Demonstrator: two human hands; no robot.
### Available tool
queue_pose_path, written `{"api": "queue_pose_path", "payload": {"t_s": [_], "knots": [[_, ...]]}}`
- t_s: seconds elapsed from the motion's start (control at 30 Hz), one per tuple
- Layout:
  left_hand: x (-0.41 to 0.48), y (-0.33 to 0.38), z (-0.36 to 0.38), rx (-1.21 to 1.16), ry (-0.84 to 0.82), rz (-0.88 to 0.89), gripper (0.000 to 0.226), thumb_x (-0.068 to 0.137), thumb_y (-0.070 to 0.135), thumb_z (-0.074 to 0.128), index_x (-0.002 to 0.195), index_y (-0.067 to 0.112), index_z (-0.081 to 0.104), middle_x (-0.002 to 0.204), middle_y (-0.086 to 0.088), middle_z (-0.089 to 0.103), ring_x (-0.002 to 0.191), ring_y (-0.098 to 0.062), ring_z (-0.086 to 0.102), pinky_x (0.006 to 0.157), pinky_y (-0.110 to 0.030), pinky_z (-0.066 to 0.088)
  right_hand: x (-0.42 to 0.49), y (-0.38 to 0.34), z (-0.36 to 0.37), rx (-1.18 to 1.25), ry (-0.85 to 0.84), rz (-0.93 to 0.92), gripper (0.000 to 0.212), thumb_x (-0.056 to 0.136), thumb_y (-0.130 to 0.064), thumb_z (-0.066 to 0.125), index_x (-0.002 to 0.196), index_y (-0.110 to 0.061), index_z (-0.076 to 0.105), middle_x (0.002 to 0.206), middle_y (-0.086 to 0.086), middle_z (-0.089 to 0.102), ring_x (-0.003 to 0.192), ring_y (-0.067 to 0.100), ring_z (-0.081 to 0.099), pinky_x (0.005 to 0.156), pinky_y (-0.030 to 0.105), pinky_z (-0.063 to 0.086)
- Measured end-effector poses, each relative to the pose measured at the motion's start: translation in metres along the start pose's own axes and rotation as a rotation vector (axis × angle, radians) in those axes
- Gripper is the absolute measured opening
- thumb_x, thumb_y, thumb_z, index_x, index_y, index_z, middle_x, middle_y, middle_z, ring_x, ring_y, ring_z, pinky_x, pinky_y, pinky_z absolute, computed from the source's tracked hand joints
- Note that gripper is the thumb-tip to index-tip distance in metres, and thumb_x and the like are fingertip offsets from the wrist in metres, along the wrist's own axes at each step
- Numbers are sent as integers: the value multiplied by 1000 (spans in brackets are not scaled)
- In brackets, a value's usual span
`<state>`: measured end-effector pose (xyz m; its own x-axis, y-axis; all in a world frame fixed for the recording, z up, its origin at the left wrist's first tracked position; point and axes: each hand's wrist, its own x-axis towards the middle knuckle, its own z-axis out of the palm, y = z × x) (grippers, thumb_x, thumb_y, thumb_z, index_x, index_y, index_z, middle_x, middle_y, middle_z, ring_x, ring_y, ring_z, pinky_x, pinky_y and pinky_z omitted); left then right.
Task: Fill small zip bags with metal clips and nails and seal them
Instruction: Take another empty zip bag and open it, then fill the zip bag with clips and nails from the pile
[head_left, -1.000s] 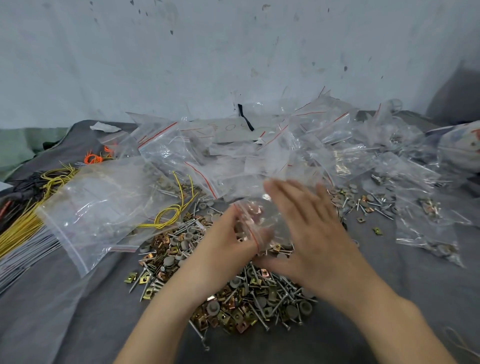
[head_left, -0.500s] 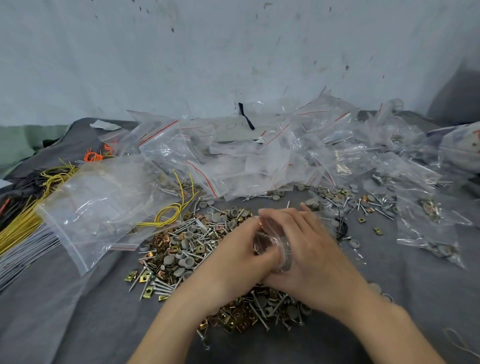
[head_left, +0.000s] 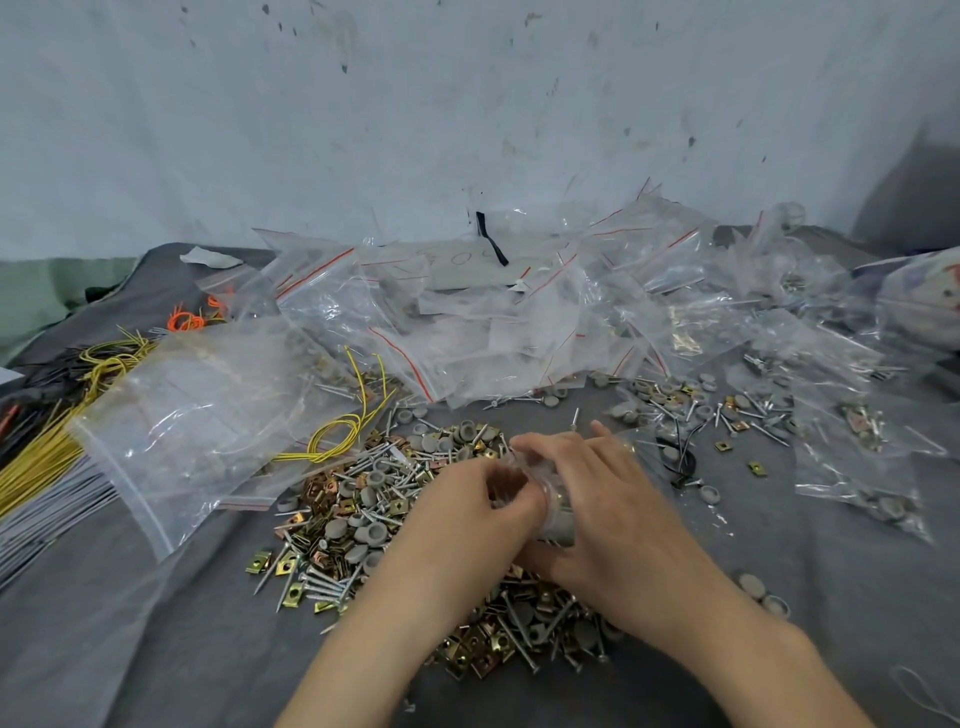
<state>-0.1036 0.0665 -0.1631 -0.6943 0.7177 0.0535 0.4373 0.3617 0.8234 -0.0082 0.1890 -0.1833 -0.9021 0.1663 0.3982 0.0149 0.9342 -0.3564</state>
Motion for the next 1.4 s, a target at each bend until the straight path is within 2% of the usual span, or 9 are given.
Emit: {"api": "queue_pose_path", "payload": {"t_s": [0.17, 0.37, 0.53, 0.63, 0.7, 0.77, 1.0, 1.2, 1.4], "knots": [[-1, 2, 0, 6, -81, -41, 23, 83, 35, 64, 104, 32, 56, 89, 17, 64, 67, 11, 56, 57, -12, 40, 3, 3, 2, -124, 35, -30, 77, 71, -47, 67, 141, -20, 49, 123, -4, 59, 116, 15, 48, 117, 38, 20], [-1, 1, -5, 32, -110, 30, 38, 85, 31, 68, 119, 33, 51, 101, 18, 62, 85, 10, 58, 70, -8, 45, 0, 3, -5, -38, -7, -19, 67, 77, -55, 53, 136, -24, 52, 131, -8, 53, 125, 11, 48, 121, 43, 23], [-1, 2, -12, -62, -185, 90, 20, 91, 25, 61, 109, 32, 62, 95, 8, 69, 68, -4, 63, 63, -22, 52, -1, 7, -4, -31, 29, 5, 55, 85, -49, 56, 133, -24, 51, 126, -14, 60, 118, 2, 54, 119, 38, 30], [11, -9, -26, -60, -61, 41, 14, 96, 30, 57, 104, 34, 68, 87, 13, 69, 53, 6, 54, 50, -11, 42, 0, 12, -5, -61, 109, 49, 51, 87, -55, 59, 129, -25, 55, 119, -14, 64, 112, -1, 51, 112, 27, 30], [27, -19, -33, 123, 110, 17, 17, 97, 30, 54, 108, 30, 67, 95, 13, 69, 66, 6, 59, 60, -14, 47, 0, 16, -7, -71, 102, 102, 59, 86, -65, 53, 134, -31, 49, 124, -18, 61, 116, -3, 48, 110, 20, 25], [44, -28, -35, 352, 193, -16, 24, 99, 30, 50, 118, 25, 62, 113, 4, 67, 98, -9, 63, 86, -32, 52, -1, 20, -8, -75, 67, 141, 68, 84, -72, 45, 141, -35, 42, 131, -21, 57, 121, -6, 42, 110, 19, 19], [80, -44, -13, 702, 23, -121, 54, 97, 59, 36, 143, 31, 41, 150, -3, 42, 138, -31, 34, 109, -48, 31, 2, 36, -11, -15, 95, 203, 69, 83, -72, 46, 143, -40, 35, 127, -27, 52, 112, -19, 27, 107, 19, 20], [87, -34, 4, 881, -27, -68, 52, 95, 63, 38, 134, 30, 49, 141, -2, 44, 131, -35, 35, 106, -48, 32, 5, 47, -16, 25, 134, 236, 68, 85, -70, 49, 144, -41, 33, 130, -24, 55, 105, -24, 14, 103, 23, 23], [84, -29, -1, 825, -54, -23, 28, 98, 40, 48, 123, 28, 53, 128, 0, 54, 119, -31, 49, 99, -47, 44, 8, 47, -16, 33, 156, 254, 61, 86, -72, 48, 139, -50, 26, 126, -30, 51, 105, -23, 16, 101, 26, 27]]}}
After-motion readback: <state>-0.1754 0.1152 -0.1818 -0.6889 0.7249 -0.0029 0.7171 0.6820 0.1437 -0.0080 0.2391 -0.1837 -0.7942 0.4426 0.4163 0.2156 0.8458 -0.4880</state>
